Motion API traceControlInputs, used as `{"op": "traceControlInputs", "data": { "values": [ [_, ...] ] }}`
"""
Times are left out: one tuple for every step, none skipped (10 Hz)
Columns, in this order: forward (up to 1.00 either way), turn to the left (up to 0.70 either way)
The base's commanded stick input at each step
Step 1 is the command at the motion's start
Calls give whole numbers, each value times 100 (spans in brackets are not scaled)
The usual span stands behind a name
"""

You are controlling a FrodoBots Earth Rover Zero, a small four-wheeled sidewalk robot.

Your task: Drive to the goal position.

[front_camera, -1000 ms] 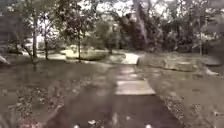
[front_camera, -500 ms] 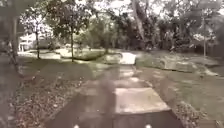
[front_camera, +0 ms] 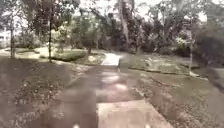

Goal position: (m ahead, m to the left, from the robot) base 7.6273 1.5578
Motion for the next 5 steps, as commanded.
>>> {"op": "traceControlInputs", "data": {
  "values": [
    [100,0],
    [100,0],
    [100,0],
    [100,0],
    [100,0]
  ]
}}
